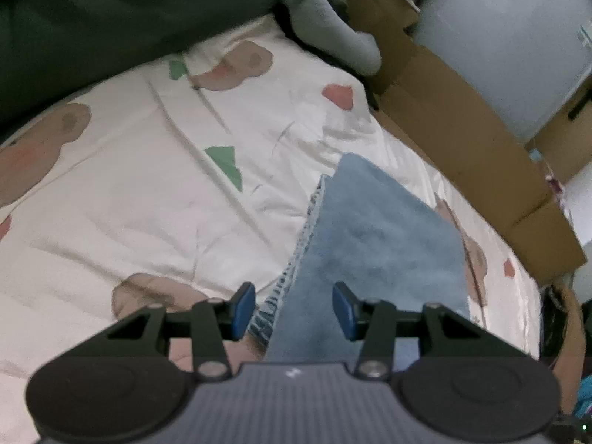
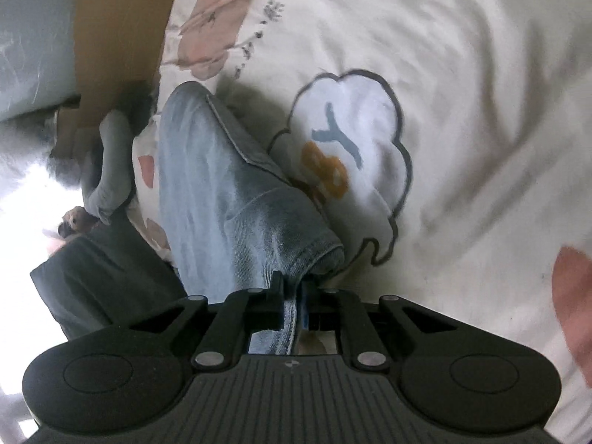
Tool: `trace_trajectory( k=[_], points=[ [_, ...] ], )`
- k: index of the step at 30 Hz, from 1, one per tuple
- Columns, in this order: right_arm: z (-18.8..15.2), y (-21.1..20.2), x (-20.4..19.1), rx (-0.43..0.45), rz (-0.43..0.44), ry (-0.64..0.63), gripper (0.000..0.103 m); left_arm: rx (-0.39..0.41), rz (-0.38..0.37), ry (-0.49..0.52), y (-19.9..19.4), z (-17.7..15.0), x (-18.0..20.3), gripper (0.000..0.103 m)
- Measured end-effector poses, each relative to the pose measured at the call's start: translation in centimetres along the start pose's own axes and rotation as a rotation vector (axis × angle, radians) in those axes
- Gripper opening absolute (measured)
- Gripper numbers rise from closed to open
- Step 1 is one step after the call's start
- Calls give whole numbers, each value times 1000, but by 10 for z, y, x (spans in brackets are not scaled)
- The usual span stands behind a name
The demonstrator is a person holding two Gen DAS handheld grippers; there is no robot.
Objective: Fold clothes
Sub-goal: 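Lift the jeans edge with the right gripper while the left gripper opens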
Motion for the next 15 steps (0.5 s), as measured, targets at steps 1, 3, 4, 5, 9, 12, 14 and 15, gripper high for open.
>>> trace_trajectory(
  k=[1,3,4,5,9,12,14,15],
  points=[
    [-1,0,3,3,5,17,5,-6,-3,13,4,0,2,49],
    [-4,-1,7,-3,-24,-3,3,-18,-4,41,11,0,3,49],
    [-6,-1,8,-10,-50,-33,2,-25,-2,50,14,0,3,49],
    [-6,-2,6,-17,-64,-62,3,-32,-1,59,18,-1,3,49],
    [-5,-5,-4,-39,-110,-173,7,-49,-7,77,31,0,1,49],
    [-3,-9,-16,-36,-142,-257,22,-49,-22,69,39,2,1,50],
    [0,-13,-20,-21,-181,-318,40,-46,-35,64,42,3,2,51],
    [3,-15,-22,-13,-186,-338,40,-46,-43,62,45,3,2,52]
  ],
)
Point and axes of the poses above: each gripper's, at about its wrist camera, not at the fingertips, and y roughly the way its jaws point, x to its right, z to its top, the point moved 9 cm from there along y, roughly the way its jaws point, and after that the axes turned 8 degrees about y, right-handed, at the moved point
